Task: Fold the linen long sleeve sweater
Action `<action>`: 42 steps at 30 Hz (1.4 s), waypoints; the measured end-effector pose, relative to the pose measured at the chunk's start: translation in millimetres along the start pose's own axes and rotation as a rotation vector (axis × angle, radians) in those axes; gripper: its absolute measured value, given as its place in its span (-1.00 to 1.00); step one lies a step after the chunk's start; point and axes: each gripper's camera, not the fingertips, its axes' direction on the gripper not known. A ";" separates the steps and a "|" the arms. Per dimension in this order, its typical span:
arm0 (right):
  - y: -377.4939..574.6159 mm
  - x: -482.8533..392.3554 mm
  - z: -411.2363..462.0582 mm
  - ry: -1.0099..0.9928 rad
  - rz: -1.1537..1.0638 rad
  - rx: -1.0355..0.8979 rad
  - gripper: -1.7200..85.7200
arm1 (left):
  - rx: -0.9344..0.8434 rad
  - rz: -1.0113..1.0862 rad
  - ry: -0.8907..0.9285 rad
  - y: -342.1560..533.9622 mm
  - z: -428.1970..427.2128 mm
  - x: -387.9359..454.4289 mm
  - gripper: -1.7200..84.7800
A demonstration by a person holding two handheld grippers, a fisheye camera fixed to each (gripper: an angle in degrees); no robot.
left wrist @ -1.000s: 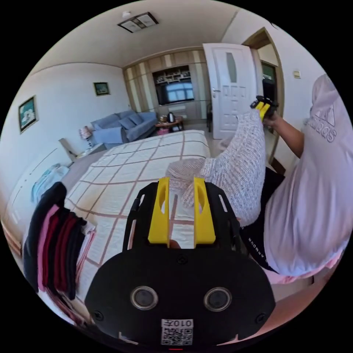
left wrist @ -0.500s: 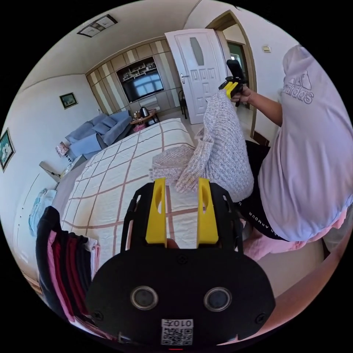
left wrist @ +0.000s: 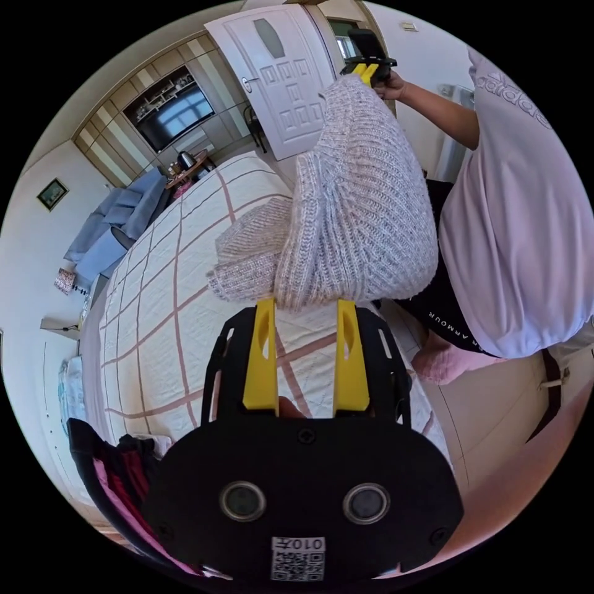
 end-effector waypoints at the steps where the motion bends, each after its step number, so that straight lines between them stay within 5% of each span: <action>1: -0.6 0.5 -1.3 -0.001 0.000 0.001 -0.88 | -0.029 0.024 0.023 -3.7 -0.4 -2.8 -0.65; 11: -7.2 5.6 -7.7 -0.021 0.005 0.020 -0.88 | -0.013 0.089 0.104 -35.0 11.4 -21.1 -0.71; 27: -20.5 14.1 -7.6 -0.037 0.036 0.010 -0.89 | 0.049 -0.116 0.001 -17.6 -13.6 18.2 -0.83; 36: -76.0 3.3 -81.5 0.320 0.010 0.003 -0.92 | 0.309 -0.264 -0.066 -26.7 -129.9 27.9 -0.90; 42: -169.2 109.3 -91.9 0.406 0.064 0.021 -0.93 | 0.367 -0.508 -0.283 -17.0 -209.6 -56.9 -0.93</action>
